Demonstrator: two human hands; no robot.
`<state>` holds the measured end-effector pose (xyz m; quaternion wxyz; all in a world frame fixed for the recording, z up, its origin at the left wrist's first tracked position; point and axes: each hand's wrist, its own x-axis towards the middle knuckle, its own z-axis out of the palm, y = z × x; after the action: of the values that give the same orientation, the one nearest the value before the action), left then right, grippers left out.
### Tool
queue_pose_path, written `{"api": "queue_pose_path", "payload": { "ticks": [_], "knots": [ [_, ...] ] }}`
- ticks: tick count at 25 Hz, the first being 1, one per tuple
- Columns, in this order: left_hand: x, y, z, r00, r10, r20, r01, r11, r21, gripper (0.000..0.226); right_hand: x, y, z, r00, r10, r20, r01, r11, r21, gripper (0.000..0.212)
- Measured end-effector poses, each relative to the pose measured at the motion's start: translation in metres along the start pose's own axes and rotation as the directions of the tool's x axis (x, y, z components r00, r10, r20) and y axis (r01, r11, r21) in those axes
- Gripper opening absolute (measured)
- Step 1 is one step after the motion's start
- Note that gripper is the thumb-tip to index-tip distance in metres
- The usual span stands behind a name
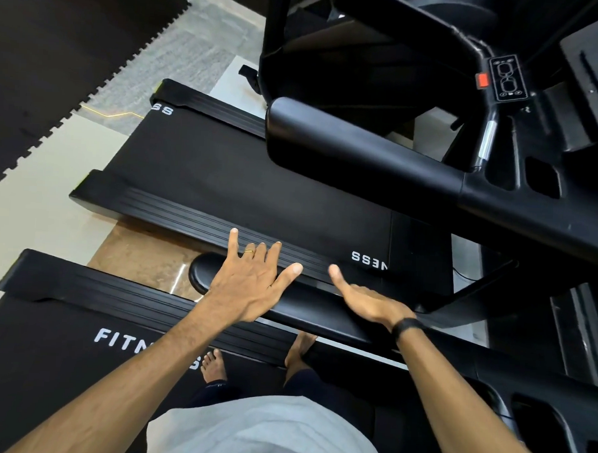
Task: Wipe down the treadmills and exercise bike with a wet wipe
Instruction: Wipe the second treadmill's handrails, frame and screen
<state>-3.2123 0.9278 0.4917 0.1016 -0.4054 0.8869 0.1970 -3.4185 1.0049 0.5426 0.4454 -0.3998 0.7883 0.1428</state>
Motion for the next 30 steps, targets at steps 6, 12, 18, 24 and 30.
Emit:
{"api": "queue_pose_path", "payload": {
  "ticks": [6,12,18,24,30],
  "knots": [
    [0.0,-0.001,0.003,1.0,-0.012,-0.013,0.011,1.0,-0.02,0.111,-0.019,-0.018,0.034,0.912,-0.377,-0.16,0.376,0.926,-0.038,0.077],
    [0.007,0.005,0.0,0.999,-0.04,-0.016,0.039,0.999,-0.032,0.114,-0.023,0.047,0.003,0.985,0.03,-0.169,-0.043,0.996,-0.077,0.098],
    [0.023,0.024,-0.011,0.999,-0.04,0.01,0.041,0.974,-0.223,0.102,-0.033,-0.002,0.059,0.877,-0.383,-0.29,0.318,0.916,-0.245,0.1],
    [0.029,0.057,0.004,0.995,0.095,-0.002,-0.094,0.976,-0.194,0.11,-0.058,0.103,0.065,0.879,-0.166,-0.448,0.035,0.958,-0.286,0.112],
    [0.043,0.081,0.004,0.989,0.148,0.007,-0.143,0.963,-0.228,0.1,-0.037,0.039,0.064,0.862,-0.333,-0.381,0.261,0.938,-0.23,0.113]
  ]
}}
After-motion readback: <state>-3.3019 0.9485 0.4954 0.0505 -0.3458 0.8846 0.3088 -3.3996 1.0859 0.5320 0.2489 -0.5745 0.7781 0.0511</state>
